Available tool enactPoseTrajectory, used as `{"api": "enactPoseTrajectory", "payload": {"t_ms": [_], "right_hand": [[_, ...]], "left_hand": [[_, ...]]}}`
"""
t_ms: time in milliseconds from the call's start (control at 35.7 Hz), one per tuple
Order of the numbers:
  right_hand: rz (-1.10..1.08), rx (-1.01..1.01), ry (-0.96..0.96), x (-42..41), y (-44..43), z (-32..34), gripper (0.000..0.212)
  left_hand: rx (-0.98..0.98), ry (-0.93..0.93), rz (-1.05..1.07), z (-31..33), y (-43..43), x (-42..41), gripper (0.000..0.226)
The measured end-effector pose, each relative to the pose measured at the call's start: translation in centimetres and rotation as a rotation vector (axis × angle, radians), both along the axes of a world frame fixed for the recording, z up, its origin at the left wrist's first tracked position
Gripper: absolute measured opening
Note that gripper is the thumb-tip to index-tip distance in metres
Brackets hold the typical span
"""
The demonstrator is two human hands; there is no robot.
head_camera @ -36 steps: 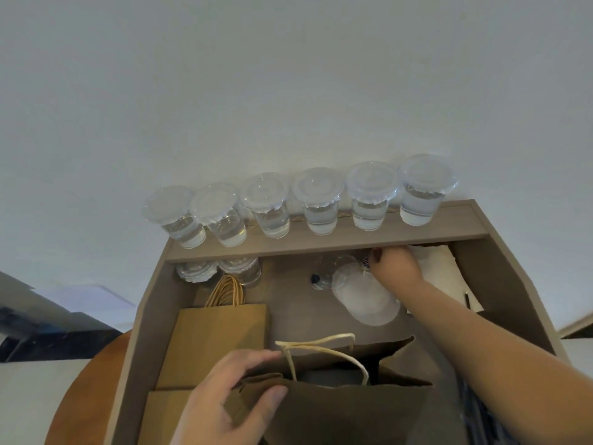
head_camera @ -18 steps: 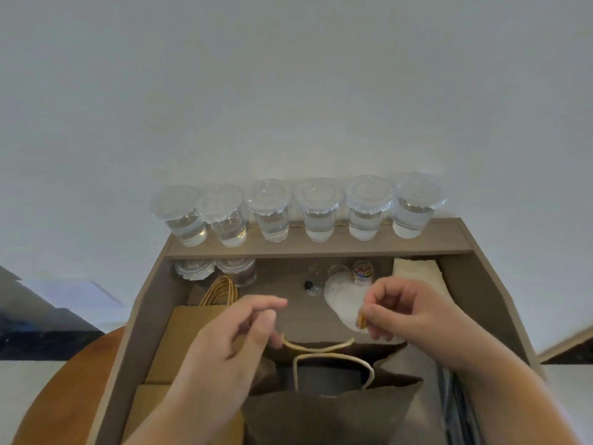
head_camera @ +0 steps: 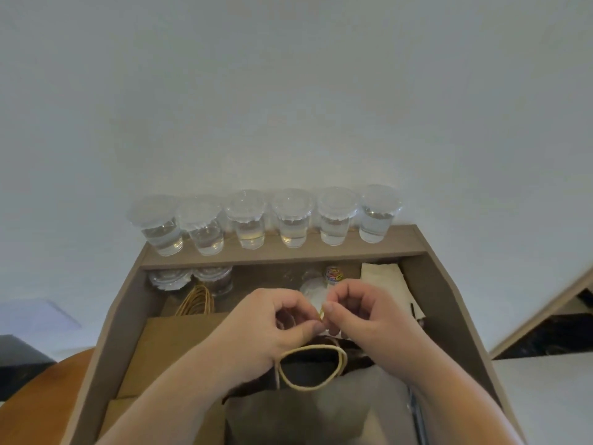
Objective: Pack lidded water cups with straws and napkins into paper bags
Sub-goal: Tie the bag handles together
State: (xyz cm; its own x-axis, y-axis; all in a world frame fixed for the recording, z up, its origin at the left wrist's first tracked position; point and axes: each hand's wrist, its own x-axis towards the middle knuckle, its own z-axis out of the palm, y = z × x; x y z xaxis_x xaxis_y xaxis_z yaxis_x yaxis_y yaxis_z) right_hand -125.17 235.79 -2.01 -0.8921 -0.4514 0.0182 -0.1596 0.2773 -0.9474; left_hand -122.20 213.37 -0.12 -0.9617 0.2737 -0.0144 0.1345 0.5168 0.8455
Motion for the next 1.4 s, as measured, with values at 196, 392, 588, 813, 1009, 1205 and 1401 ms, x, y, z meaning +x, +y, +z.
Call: {"api": "enactPoseTrajectory", "payload": {"t_ms": [196,392,588,813,1009,1205,1401], "right_hand": [[-0.002,0.038,0.047,1.2,0.0,0.4,0.009],[0.011,0.104,0.126,1.6,0.2,0.5,0.012],[0.060,0.205,0.141,1.5,0.0,0.6,0.009],[0.021,0.154,0.237,1.3,-0.6,0.8,0.024],[-0.076,0.233,0.269,0.9,-0.7,0.4,0.023],[-0.124,0.287,0.158,0.0,-0.4,-0.4,0.010],[-0.114,0.268,0.173,-0.6,-1.4,0.2,0.014]], "left_hand": [[-0.181,0.100,-0.070,-0.1,-0.5,0.2,0.010],[-0.162,0.191,-0.062,-0.6,-0.4,0.9,0.019],[-0.093,0.211,0.002,-0.3,-0.7,1.2,0.013],[-0.068,0.106,0.093,0.1,-0.3,1.3,0.008],[-0.085,0.046,0.178,1.0,-0.4,2.2,0.024],[-0.359,-0.216,-0.032,1.7,-4.8,5.5,0.077],[-0.567,0.062,0.047,-1.4,-2.0,4.7,0.085]]}}
